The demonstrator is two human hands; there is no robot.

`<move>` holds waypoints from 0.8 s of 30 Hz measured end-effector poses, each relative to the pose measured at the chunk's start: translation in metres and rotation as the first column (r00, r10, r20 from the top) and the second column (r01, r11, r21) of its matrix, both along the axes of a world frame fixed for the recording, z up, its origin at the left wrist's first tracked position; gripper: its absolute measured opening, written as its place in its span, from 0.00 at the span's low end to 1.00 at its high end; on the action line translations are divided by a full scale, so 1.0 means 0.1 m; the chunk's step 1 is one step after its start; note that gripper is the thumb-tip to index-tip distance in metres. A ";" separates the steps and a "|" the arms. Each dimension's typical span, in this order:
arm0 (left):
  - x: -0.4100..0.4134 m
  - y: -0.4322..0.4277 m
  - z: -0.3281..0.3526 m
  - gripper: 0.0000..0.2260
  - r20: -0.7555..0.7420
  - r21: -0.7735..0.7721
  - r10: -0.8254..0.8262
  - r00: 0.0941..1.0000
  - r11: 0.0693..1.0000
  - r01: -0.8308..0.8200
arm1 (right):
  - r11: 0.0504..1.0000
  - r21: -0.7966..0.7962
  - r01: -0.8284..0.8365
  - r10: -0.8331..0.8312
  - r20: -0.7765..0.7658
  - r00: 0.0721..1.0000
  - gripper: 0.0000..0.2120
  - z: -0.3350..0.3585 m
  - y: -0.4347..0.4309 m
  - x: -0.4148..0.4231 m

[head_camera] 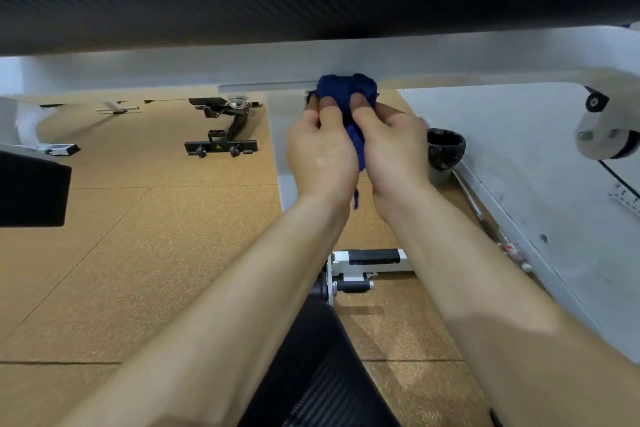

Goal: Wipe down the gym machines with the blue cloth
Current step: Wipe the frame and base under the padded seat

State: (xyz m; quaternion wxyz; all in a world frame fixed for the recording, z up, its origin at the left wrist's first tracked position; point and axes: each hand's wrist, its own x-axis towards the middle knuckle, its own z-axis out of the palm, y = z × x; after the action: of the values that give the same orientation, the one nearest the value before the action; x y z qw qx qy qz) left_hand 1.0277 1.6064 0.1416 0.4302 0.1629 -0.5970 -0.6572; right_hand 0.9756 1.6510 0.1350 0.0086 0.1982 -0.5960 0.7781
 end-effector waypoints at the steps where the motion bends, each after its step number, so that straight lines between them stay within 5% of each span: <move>1: -0.02 0.01 0.03 0.12 0.004 0.028 -0.017 1.000 0.999 0.017 | 1.000 0.016 -0.004 0.003 0.019 1.000 0.13 0.02 -0.02 -0.01; 7: -0.02 -0.04 0.01 0.12 0.061 0.084 -0.109 0.992 0.991 0.103 | 0.998 0.027 -0.061 0.060 0.047 0.997 0.05 0.02 0.07 -0.05; 13: -0.08 0.21 0.04 0.14 0.027 0.034 -0.286 0.958 0.958 0.285 | 0.991 -0.089 0.102 -0.093 0.100 0.991 0.18 -0.07 0.35 -0.10; 16: -0.18 0.35 0.20 0.15 -0.020 0.183 -0.239 0.971 0.954 0.238 | 0.990 -0.070 0.124 -0.115 0.125 0.985 0.10 0.11 0.28 -0.21; 20: -0.32 0.29 0.15 0.14 0.034 0.141 -0.132 0.991 0.982 0.126 | 0.991 0.091 0.094 -0.105 0.134 0.985 0.11 0.15 0.07 -0.30; 24: -0.51 0.24 0.06 0.12 -0.013 0.157 -0.160 0.987 0.975 0.160 | 0.998 0.070 0.011 -0.019 0.113 0.993 0.08 0.08 0.24 -0.44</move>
State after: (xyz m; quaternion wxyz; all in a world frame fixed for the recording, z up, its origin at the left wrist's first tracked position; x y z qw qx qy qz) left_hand 0.9769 1.6308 0.1475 0.3619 0.1478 -0.5542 -0.7349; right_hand 0.9315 1.6751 0.1432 -0.0260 0.1494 -0.6235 0.7669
